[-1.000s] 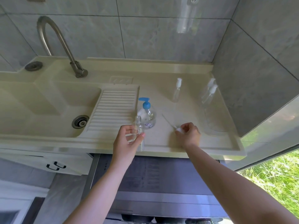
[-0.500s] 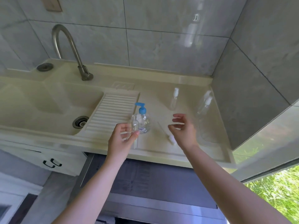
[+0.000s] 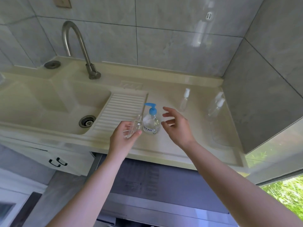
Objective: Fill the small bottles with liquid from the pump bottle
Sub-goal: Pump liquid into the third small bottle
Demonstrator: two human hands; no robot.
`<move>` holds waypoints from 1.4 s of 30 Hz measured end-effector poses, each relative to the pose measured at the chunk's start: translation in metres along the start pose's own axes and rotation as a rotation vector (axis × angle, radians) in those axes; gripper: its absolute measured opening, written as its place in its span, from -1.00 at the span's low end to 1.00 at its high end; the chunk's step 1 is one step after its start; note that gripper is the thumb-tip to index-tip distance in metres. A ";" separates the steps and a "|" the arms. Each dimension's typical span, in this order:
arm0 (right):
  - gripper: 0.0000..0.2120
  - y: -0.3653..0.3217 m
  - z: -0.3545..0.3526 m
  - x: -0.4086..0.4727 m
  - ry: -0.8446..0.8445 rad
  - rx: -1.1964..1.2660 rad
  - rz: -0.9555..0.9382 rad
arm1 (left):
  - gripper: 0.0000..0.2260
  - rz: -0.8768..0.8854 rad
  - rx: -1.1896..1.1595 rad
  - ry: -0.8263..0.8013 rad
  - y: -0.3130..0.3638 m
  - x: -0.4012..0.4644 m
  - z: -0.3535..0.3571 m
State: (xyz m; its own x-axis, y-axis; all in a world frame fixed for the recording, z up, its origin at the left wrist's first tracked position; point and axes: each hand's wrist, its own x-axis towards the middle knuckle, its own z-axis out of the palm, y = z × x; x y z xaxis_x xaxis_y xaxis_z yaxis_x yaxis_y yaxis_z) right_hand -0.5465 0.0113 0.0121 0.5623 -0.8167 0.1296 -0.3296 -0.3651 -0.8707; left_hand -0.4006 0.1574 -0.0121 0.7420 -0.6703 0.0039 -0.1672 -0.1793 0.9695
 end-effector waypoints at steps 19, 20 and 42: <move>-0.72 -0.033 0.045 0.054 0.203 -0.273 0.031 | -0.72 0.078 0.196 -0.276 -0.010 0.088 -0.026; -0.73 -0.033 0.045 0.057 0.211 -0.244 0.047 | -0.72 0.078 0.207 -0.284 -0.010 0.092 -0.025; -0.88 -0.017 0.063 0.121 0.107 0.096 0.465 | -0.63 0.324 0.272 -0.215 -0.018 0.127 -0.010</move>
State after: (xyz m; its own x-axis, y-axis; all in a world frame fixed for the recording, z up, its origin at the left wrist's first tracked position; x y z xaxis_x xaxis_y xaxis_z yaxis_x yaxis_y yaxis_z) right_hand -0.4254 -0.0529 0.0127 0.2891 -0.9269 -0.2394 -0.4533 0.0877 -0.8870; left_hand -0.2970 0.0830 -0.0271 0.4773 -0.8516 0.2166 -0.5527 -0.0993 0.8274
